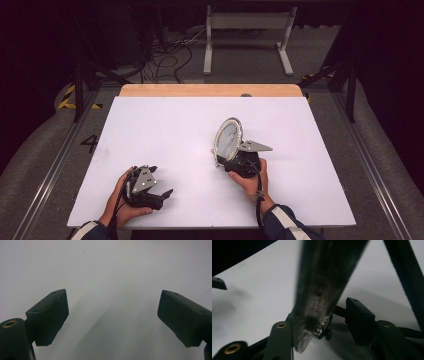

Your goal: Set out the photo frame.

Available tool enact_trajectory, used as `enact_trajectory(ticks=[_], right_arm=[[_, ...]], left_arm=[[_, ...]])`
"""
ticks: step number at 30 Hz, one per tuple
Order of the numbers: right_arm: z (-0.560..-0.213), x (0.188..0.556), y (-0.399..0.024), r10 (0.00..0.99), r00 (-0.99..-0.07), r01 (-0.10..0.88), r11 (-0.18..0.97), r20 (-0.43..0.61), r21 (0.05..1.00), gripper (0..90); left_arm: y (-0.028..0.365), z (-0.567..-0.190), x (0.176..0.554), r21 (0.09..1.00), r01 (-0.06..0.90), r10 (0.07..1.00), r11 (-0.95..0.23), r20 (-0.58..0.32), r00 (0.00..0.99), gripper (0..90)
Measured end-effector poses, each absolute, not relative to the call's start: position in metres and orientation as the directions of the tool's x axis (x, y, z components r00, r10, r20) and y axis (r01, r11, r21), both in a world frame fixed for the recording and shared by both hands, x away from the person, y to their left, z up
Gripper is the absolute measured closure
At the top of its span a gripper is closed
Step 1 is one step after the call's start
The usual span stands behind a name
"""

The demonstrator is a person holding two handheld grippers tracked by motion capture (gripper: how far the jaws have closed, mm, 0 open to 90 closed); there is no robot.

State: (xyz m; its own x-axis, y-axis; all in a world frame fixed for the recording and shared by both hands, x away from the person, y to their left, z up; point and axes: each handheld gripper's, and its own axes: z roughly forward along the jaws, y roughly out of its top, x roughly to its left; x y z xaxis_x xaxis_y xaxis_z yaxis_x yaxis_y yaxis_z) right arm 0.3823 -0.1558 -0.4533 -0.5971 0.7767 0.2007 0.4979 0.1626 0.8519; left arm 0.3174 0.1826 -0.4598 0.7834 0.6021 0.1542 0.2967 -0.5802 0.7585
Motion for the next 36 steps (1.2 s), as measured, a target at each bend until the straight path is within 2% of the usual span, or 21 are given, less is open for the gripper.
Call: enact_trajectory(ticks=[3,8,13,19,32,36], right_arm=[[-0.457,0.382,-0.151,0.792,-0.573,0.498,0.135,0.209,0.857,53.2],[-0.458,0.379,-0.147,0.797,-0.574,0.472,0.132,0.189,0.872,63.4],[-0.457,0.379,-0.149,0.79,-0.583,0.471,0.139,0.189,0.871,64.6],[-0.455,0.379,-0.154,0.767,-0.606,0.488,0.151,0.209,0.86,70.6],[-0.452,0.373,-0.165,0.726,-0.647,0.51,0.188,0.231,0.839,75.6],[-0.452,0.37,-0.167,0.727,-0.65,0.506,0.197,0.221,0.84,70.0]], left_arm=[[0.182,-0.459,0.317,0.758,0.295,0.601,-0.582,0.157,0.783,11.0],[0.182,-0.46,0.317,0.756,0.294,0.596,-0.585,0.155,0.788,11.0],[0.182,-0.459,0.317,0.756,0.294,0.595,-0.585,0.153,0.789,11.0],[0.181,-0.46,0.319,0.755,0.297,0.59,-0.584,0.144,0.794,10.9],[0.167,-0.462,0.327,0.745,0.284,0.554,-0.603,0.135,0.822,10.7],[0.159,-0.461,0.33,0.751,0.283,0.538,-0.596,0.113,0.835,10.7]])
